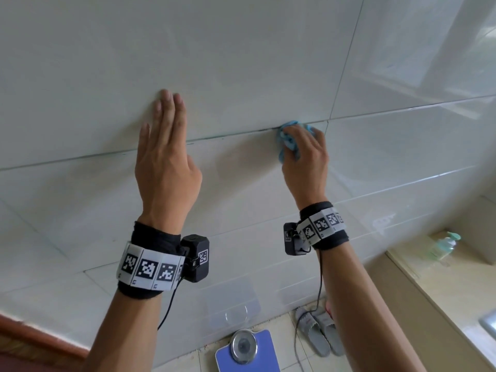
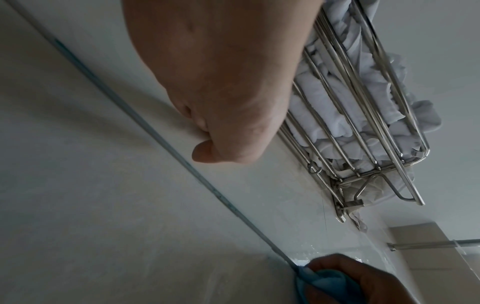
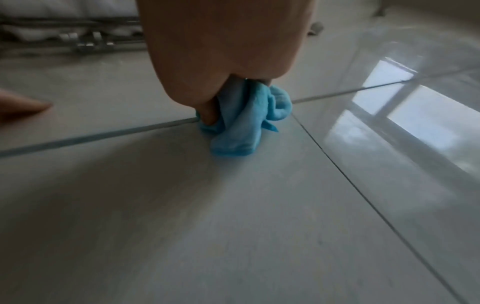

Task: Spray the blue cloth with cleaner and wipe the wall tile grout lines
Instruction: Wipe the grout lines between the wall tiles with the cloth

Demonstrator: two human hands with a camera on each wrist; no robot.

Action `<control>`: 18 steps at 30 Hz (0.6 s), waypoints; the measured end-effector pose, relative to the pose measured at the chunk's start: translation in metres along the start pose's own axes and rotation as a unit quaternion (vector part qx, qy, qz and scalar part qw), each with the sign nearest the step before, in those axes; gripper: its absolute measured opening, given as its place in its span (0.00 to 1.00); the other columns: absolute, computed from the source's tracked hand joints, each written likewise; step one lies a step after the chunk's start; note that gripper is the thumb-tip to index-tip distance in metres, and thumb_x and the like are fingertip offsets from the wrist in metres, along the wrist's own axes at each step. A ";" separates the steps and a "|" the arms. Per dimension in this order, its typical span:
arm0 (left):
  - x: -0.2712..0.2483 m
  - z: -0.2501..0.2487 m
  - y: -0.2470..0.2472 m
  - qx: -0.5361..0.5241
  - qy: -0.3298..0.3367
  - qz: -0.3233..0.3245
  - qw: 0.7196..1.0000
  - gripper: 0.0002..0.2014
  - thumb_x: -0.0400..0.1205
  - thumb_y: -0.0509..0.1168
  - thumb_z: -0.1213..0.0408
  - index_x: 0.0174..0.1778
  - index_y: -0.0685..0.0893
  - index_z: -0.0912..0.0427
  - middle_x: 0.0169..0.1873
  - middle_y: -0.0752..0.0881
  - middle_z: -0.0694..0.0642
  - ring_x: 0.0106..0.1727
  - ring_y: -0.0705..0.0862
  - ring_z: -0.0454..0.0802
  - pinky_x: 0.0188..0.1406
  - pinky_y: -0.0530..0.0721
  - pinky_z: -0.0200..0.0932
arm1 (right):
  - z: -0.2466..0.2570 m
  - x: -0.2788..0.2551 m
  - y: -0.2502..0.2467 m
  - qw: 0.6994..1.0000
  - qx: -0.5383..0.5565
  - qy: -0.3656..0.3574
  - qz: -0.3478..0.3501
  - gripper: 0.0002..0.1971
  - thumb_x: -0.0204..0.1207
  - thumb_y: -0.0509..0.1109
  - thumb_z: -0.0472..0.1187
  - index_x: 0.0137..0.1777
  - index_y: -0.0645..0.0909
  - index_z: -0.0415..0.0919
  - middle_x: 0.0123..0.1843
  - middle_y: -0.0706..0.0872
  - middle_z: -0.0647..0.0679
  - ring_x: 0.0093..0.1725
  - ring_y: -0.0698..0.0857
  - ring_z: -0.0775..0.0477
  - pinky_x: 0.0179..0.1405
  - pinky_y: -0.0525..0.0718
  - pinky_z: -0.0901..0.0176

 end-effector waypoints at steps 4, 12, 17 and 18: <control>-0.002 0.001 -0.002 -0.001 0.002 0.003 1.000 0.44 0.77 0.53 0.79 0.93 0.52 0.59 0.93 0.51 0.56 0.93 0.50 0.50 0.92 0.51 0.51 | -0.006 -0.006 0.004 0.993 0.017 0.083 -0.082 0.15 0.77 0.74 0.26 0.58 0.90 0.42 0.58 0.93 0.51 0.63 0.85 0.41 0.58 0.89 0.47; -0.003 -0.001 0.002 -0.003 0.007 0.004 1.000 0.43 0.78 0.53 0.78 0.93 0.52 0.59 0.92 0.52 0.57 0.93 0.50 0.52 0.91 0.52 0.51 | 0.032 -0.020 0.021 0.998 0.002 -0.046 0.044 0.17 0.77 0.74 0.25 0.64 0.89 0.38 0.66 0.91 0.47 0.71 0.80 0.36 0.62 0.80 0.61; -0.004 0.008 -0.012 -0.030 0.035 -0.003 0.999 0.42 0.78 0.54 0.83 0.92 0.58 0.58 0.92 0.56 0.53 0.92 0.54 0.48 0.91 0.56 0.52 | 0.006 -0.013 0.008 0.998 0.008 0.033 -0.049 0.15 0.79 0.72 0.25 0.60 0.90 0.40 0.60 0.93 0.50 0.67 0.83 0.41 0.62 0.86 0.53; -0.005 0.011 -0.016 -0.032 0.036 -0.008 0.999 0.42 0.78 0.54 0.83 0.92 0.59 0.58 0.92 0.56 0.52 0.92 0.55 0.48 0.91 0.57 0.53 | 0.008 -0.015 0.012 0.997 0.011 0.050 -0.064 0.15 0.79 0.71 0.25 0.61 0.90 0.39 0.60 0.93 0.49 0.66 0.83 0.40 0.62 0.86 0.53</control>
Point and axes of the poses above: each hand's wrist, its own x-axis towards the middle knuckle, its own y-axis out of the palm, z = x × y, the point moved 5 cm from there along x, towards the middle knuckle
